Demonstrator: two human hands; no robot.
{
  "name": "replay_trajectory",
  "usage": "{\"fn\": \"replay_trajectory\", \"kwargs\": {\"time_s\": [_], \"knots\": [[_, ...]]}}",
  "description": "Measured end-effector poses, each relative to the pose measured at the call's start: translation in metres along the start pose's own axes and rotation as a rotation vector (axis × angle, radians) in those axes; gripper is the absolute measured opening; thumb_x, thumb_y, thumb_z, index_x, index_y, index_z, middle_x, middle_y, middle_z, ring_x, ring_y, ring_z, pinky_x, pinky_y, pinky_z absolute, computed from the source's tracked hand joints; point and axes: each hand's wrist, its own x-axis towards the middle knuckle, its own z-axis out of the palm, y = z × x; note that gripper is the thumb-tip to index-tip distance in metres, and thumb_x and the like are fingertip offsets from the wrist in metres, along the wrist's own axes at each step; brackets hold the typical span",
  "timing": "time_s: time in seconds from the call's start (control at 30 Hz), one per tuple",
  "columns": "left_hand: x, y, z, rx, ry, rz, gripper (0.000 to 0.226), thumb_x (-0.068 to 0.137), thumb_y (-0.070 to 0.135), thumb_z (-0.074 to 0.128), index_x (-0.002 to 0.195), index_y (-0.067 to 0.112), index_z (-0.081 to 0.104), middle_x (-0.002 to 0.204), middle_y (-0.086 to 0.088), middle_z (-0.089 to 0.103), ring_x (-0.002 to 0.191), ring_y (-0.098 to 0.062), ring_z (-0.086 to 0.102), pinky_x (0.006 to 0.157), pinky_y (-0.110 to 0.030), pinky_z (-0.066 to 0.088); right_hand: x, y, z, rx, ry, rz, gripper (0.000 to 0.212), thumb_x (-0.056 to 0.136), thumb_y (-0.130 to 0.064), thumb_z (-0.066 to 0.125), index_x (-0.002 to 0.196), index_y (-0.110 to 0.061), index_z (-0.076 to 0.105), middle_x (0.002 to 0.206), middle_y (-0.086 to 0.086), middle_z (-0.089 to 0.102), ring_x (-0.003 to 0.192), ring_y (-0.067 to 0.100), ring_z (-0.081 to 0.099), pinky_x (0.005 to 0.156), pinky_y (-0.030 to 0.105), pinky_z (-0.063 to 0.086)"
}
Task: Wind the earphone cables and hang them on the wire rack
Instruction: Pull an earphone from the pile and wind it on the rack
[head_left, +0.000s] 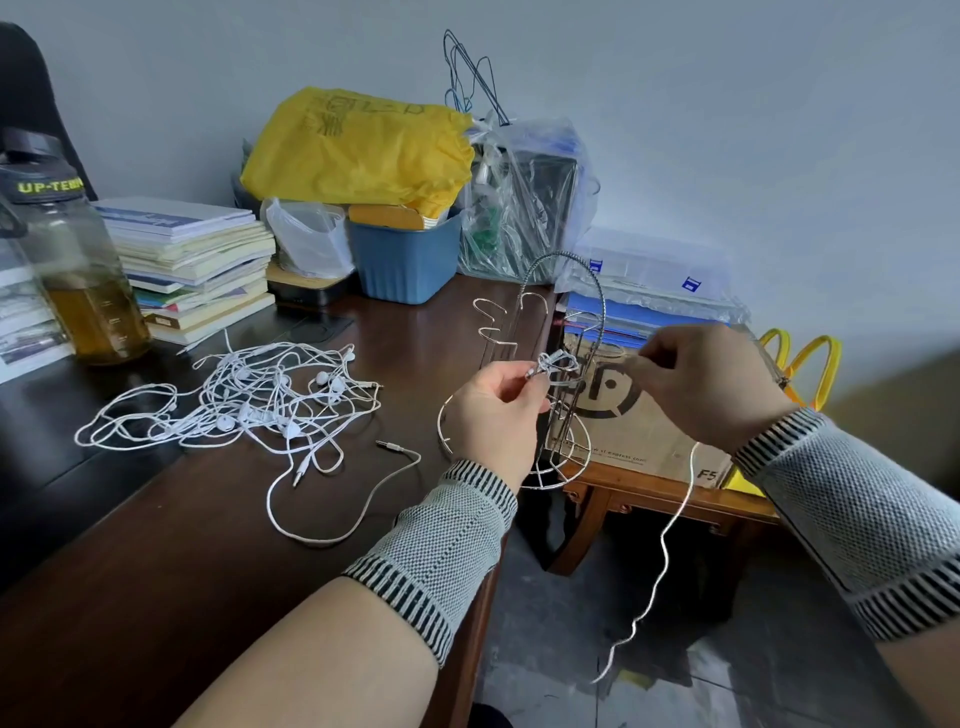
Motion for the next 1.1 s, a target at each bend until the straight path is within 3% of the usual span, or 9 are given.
{"fn": "replay_trajectory", "kwargs": {"time_s": [0.13, 0.33, 0.43, 0.53, 0.67, 0.77, 0.9, 0.97, 1.1], "knots": [[0.001, 0.0, -0.002, -0.027, 0.015, -0.022, 0.007, 0.086, 0.015, 0.074, 0.086, 0.022, 0.07, 0.072, 0.001, 0.071, 0.055, -0.005, 0.062, 0.052, -0.024, 0.047, 0.009, -0.033, -0.002, -0.083, 0.1, -0.203, 0.022, 0.09, -0.028, 0.057, 0.075, -0.014, 0.064, 0.067, 0.003, 0.064, 0.067, 0.022, 0.059, 0.063, 0.033, 0.049], [0.001, -0.004, -0.003, 0.003, 0.084, 0.003, 0.009, 0.086, 0.02, 0.074, 0.085, 0.025, 0.066, 0.067, 0.005, 0.07, 0.063, -0.007, 0.069, 0.064, -0.036, 0.059, 0.031, -0.072, 0.001, -0.36, 0.016, -0.271, 0.018, 0.091, -0.022, 0.053, 0.08, -0.01, 0.061, 0.064, 0.005, 0.05, 0.067, 0.027, 0.048, 0.062, 0.029, 0.036], [0.0, -0.002, -0.003, 0.021, 0.098, 0.022, 0.005, 0.087, 0.02, 0.072, 0.091, 0.02, 0.068, 0.071, 0.006, 0.071, 0.064, -0.002, 0.069, 0.062, -0.028, 0.059, 0.032, -0.093, -0.004, -0.525, -0.036, -0.258, 0.009, 0.091, -0.008, 0.045, 0.082, -0.009, 0.046, 0.06, 0.005, 0.034, 0.068, 0.028, 0.044, 0.064, 0.033, 0.04], [0.0, -0.001, -0.002, 0.01, 0.1, 0.028, 0.006, 0.088, 0.017, 0.07, 0.094, 0.015, 0.07, 0.073, 0.005, 0.071, 0.063, 0.002, 0.068, 0.055, -0.015, 0.053, 0.034, -0.112, -0.003, -0.59, -0.116, -0.276, 0.007, 0.091, -0.007, 0.047, 0.09, -0.01, 0.054, 0.063, 0.004, 0.034, 0.072, 0.027, 0.044, 0.068, 0.035, 0.042], [0.0, -0.001, -0.003, 0.004, 0.087, 0.031, 0.006, 0.089, 0.016, 0.07, 0.089, 0.021, 0.067, 0.072, 0.006, 0.07, 0.061, 0.004, 0.067, 0.053, -0.013, 0.051, 0.048, -0.119, 0.01, -0.452, -0.294, -0.196, 0.009, 0.092, -0.011, 0.053, 0.09, -0.004, 0.058, 0.08, 0.006, 0.05, 0.078, 0.024, 0.052, 0.073, 0.036, 0.051], [0.003, -0.004, -0.004, 0.026, 0.086, 0.021, 0.004, 0.089, 0.016, 0.069, 0.092, 0.014, 0.071, 0.07, 0.006, 0.07, 0.057, 0.003, 0.065, 0.052, -0.014, 0.05, 0.052, -0.118, 0.016, -0.366, -0.346, -0.226, 0.021, 0.091, -0.012, 0.053, 0.071, -0.005, 0.053, 0.071, 0.003, 0.053, 0.069, 0.019, 0.054, 0.057, 0.026, 0.047], [0.011, -0.009, -0.005, 0.091, 0.113, 0.019, 0.008, 0.084, 0.006, 0.069, 0.085, 0.012, 0.075, 0.067, 0.009, 0.067, 0.055, 0.0, 0.057, 0.056, -0.018, 0.048, 0.026, -0.107, 0.02, -0.362, -0.24, -0.335, 0.015, 0.091, -0.018, 0.056, 0.078, -0.012, 0.062, 0.073, 0.003, 0.06, 0.07, 0.02, 0.059, 0.065, 0.031, 0.049], [0.014, -0.01, -0.003, 0.0, 0.123, -0.014, 0.01, 0.085, 0.007, 0.071, 0.093, 0.011, 0.075, 0.073, 0.01, 0.068, 0.059, 0.003, 0.06, 0.062, -0.017, 0.051, 0.011, -0.091, 0.026, -0.363, -0.15, -0.386, 0.016, 0.092, -0.02, 0.052, 0.085, -0.013, 0.065, 0.078, 0.005, 0.064, 0.073, 0.024, 0.059, 0.064, 0.03, 0.044], [0.016, -0.012, -0.002, -0.193, 0.055, -0.111, 0.014, 0.091, 0.007, 0.066, 0.104, 0.005, 0.072, 0.072, 0.002, 0.068, 0.051, 0.002, 0.058, 0.056, -0.017, 0.047, -0.001, -0.054, 0.039, -0.195, -0.012, -0.448, 0.022, 0.094, -0.022, 0.049, 0.093, -0.018, 0.071, 0.083, 0.005, 0.07, 0.075, 0.026, 0.063, 0.064, 0.032, 0.047]]}}
